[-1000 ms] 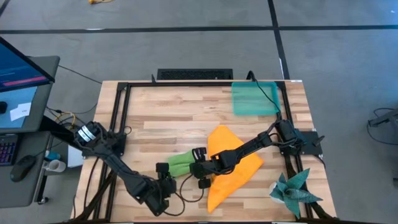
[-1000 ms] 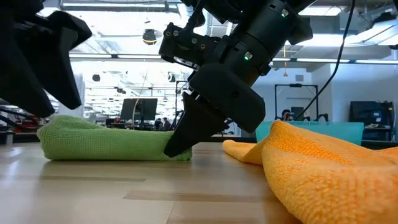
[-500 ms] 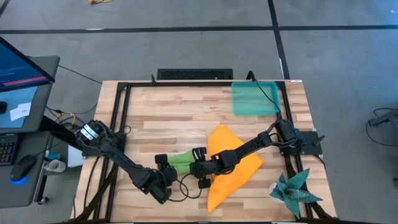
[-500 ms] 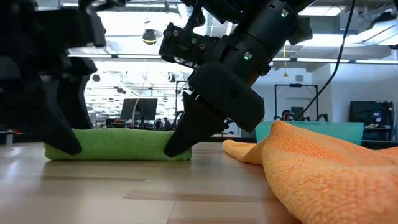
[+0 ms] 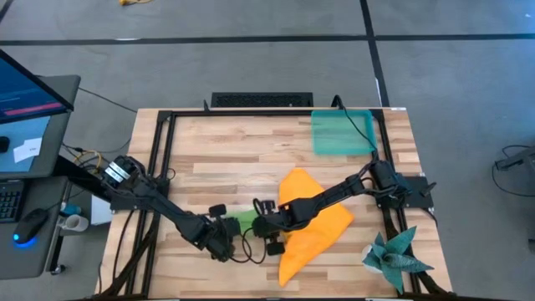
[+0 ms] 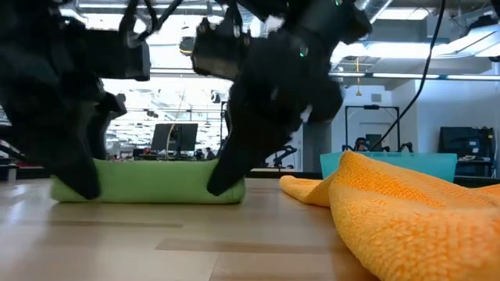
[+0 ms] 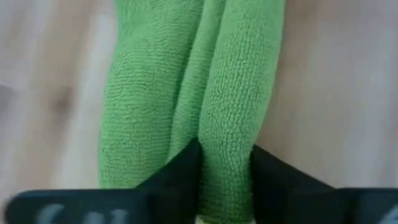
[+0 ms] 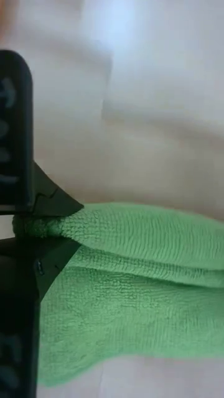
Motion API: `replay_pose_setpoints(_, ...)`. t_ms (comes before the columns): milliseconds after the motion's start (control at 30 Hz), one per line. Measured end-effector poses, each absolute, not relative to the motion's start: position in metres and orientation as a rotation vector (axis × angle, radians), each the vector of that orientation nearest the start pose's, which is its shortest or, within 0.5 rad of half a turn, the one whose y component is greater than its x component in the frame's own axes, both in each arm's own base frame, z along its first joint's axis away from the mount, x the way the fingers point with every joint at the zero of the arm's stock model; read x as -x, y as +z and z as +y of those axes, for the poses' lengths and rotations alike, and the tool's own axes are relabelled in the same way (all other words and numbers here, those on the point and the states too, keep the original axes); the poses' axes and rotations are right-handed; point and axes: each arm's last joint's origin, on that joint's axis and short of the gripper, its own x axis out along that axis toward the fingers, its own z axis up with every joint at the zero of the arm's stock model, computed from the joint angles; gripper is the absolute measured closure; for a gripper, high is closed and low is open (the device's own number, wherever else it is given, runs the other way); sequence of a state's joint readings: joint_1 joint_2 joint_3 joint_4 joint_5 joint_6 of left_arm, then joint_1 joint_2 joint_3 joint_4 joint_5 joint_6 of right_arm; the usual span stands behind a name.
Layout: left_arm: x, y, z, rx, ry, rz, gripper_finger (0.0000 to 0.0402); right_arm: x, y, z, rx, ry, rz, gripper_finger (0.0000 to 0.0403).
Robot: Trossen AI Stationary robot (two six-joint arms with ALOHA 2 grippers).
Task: Roll microfiber towels into tight, uniform cylinder then place into a basket
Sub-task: Roll the green microfiber towel
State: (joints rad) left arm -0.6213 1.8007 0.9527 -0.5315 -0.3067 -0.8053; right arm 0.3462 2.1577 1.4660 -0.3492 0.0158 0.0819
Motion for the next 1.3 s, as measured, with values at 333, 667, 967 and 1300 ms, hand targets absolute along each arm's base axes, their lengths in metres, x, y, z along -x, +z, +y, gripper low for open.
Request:
replay_pose_setpoints(333,-0.261,0.155,-0.186,0.444,-0.079,1.2,0.0372,-0.425,0.143,0.142,-0.341,0.579,1.139,0.0359)
replay_pose_setpoints(667,-0.25,0.138,-0.175,0.547,0.057,1.255,0.0363,-0.439,0.107,0.116,-0.65,0.467,1.249,0.0359)
replay_pose_setpoints(967,-0.25,0.134,-0.172,0.472,-0.01,1.222,0.0368,-0.442,0.105,0.105,-0.742,0.404,1.261,0.0359)
replay_pose_setpoints(1300,-0.25,0.133,-0.171,0.407,-0.013,1.198,0.0301,-0.443,0.105,0.105,-0.748,0.391,1.257,0.0358)
